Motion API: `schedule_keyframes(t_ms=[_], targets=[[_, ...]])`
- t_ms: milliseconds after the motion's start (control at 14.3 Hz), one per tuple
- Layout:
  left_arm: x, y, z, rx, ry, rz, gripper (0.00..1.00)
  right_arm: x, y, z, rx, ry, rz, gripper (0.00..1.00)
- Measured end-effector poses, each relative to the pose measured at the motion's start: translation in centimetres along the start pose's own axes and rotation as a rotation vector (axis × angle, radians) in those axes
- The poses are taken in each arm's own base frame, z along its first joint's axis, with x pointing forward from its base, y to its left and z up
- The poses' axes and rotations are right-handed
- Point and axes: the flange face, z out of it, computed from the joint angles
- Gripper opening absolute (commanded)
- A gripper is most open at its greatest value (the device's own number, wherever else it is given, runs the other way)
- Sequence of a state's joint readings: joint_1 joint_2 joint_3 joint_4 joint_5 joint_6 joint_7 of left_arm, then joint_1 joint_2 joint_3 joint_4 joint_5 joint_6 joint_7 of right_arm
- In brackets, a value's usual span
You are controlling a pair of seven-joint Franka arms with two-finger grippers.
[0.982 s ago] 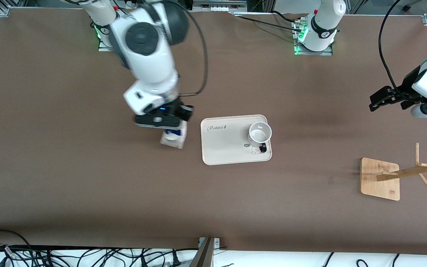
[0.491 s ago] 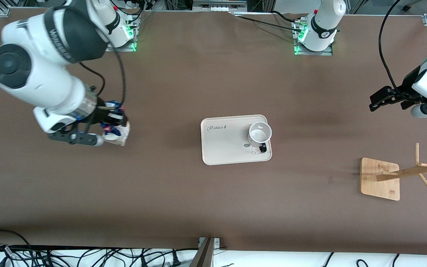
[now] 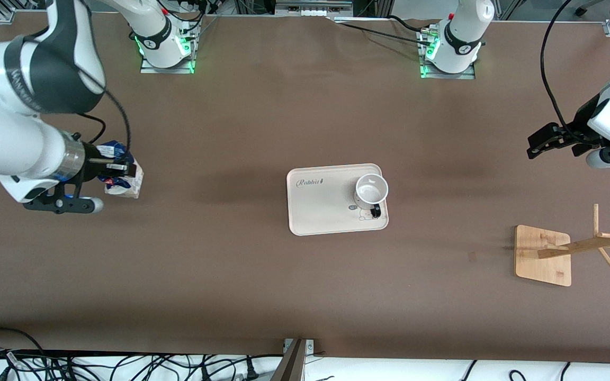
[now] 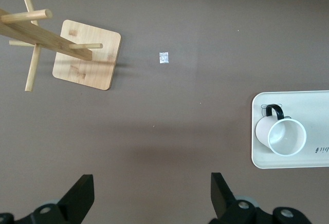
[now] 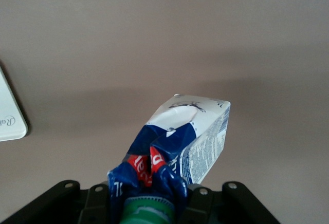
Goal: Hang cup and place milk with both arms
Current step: 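Lift the milk carton and carry it away from the tray, then lower the milk carton with the right gripper while the left gripper reaches the mug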
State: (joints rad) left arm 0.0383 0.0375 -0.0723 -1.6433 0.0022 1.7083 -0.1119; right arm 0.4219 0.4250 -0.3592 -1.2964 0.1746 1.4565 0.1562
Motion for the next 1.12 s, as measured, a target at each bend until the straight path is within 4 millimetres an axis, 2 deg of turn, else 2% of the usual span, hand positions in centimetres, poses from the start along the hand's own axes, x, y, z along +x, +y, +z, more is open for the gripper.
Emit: schedule_keyframes(t_ms=[140,421,631,771,911,1122], targets=[[0.0,0.0,0.0,0.000,0.000,0.000,1.00,0.8,2.7,1.6,0.013,-0.024,0.001,0.06],[0.0,0.1,0.0,0.000,0.000,0.002,1.00,1.7,8.7,3.2,0.035,-0.048,-0.073,0.06],[0.0,0.2,0.0,0.000,0.000,0.004,1.00,1.5,12.8,4.5,0.082,-0.075,-0.091,0.06],[-0.1,0.4,0.0,0.000,0.000,0.008,1.00,0.6,15.4,6.5,0.141,-0.095,-0.075,0.06],[-0.1,0.7,0.0,-0.001,0.000,0.012,1.00,-0.1,17.0,8.3,0.161,-0.058,-0.086,0.06],[-0.3,2.4,-0.1,-0.003,0.002,0.043,1.00,-1.2,17.7,11.3,0.174,-0.014,-0.079,0.06]])
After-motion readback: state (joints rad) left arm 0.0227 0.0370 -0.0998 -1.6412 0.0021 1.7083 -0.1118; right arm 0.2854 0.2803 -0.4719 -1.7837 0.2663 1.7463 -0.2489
